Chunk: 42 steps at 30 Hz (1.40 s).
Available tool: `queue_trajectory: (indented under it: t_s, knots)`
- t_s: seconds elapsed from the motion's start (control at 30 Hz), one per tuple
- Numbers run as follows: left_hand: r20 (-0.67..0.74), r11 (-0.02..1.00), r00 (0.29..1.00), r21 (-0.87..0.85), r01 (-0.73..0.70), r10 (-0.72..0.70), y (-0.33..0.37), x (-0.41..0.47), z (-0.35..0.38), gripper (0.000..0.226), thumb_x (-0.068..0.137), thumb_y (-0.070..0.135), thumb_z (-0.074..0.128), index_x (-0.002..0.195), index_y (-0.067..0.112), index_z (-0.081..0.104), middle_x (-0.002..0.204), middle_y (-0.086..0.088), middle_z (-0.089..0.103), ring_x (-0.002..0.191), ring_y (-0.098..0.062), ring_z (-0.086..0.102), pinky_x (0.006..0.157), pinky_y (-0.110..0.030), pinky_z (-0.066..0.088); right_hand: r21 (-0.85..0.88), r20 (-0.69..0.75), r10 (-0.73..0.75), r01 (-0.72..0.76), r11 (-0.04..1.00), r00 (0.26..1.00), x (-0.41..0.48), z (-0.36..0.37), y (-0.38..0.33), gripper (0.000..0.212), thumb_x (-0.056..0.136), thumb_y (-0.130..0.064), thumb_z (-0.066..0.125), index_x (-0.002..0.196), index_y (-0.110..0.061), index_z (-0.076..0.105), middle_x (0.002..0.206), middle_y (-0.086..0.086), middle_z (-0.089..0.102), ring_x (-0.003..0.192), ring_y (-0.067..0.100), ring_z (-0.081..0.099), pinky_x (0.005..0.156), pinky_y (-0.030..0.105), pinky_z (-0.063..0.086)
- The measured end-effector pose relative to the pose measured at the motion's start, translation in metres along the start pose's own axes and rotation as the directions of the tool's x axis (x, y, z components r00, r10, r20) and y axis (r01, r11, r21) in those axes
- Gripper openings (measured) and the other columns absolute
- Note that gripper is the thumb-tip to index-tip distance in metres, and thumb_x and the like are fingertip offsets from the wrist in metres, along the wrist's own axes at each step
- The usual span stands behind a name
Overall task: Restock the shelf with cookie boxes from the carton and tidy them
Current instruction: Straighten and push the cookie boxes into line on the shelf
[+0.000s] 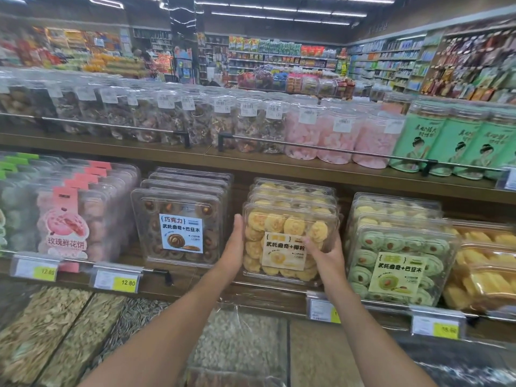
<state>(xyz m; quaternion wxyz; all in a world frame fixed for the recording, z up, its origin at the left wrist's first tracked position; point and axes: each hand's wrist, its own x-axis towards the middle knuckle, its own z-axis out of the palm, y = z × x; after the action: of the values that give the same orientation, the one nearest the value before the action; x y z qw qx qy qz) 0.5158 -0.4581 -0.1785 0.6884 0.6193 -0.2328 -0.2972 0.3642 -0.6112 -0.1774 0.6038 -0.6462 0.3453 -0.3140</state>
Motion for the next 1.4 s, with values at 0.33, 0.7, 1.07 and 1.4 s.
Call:
queue_trajectory:
  t_s: [0.33,0.7,1.07,1.4]
  knots:
    - [-0.007,0.982,0.994,-0.158,0.107,-0.109,-0.003,0.016,0.0,0.08,0.091,0.086,0.015,0.128,0.041,0.07,0.132,0.002,0.074,0.13,-0.022,0.065,0.12,-0.05,0.042,0.056,0.093,0.005,-0.01,0.998,0.996,0.017,0.001,0.009,0.106,0.061,-0.054,0.092,0.152,-0.047,0.037,0.133,-0.014,0.066,0.118,0.011,0.067,0.083,0.028,0.061]
    - [-0.1,0.986,0.987,-0.118,0.115,-0.127,-0.007,0.019,-0.003,0.083,0.087,0.089,0.02,0.126,0.037,0.072,0.121,0.001,0.079,0.122,-0.021,0.07,0.116,-0.051,0.048,0.046,0.113,0.025,-0.03,0.998,0.993,0.022,0.001,0.01,0.098,0.061,-0.055,0.094,0.146,-0.046,0.046,0.131,-0.011,0.068,0.117,0.017,0.069,0.093,0.045,0.062]
    - [-0.246,0.979,0.949,-0.102,0.178,-0.198,0.001,0.014,0.003,0.074,0.101,0.077,0.016,0.112,0.03,0.073,0.093,0.004,0.075,0.104,-0.023,0.069,0.106,-0.043,0.052,0.064,0.092,0.054,-0.06,0.996,0.994,0.016,0.004,0.007,0.098,0.065,-0.05,0.094,0.148,-0.043,0.043,0.131,-0.011,0.067,0.116,0.015,0.068,0.087,0.037,0.062]
    - [-0.262,0.982,0.947,-0.068,0.173,-0.185,0.007,0.001,0.002,0.107,0.078,0.101,0.02,0.14,0.027,0.067,0.135,-0.007,0.072,0.13,-0.028,0.064,0.117,-0.052,0.046,-0.016,0.024,0.094,-0.093,0.995,0.995,0.01,0.003,0.004,0.145,0.036,-0.08,0.092,0.159,-0.035,0.03,0.146,-0.005,0.058,0.129,0.021,0.06,0.107,0.049,0.053]
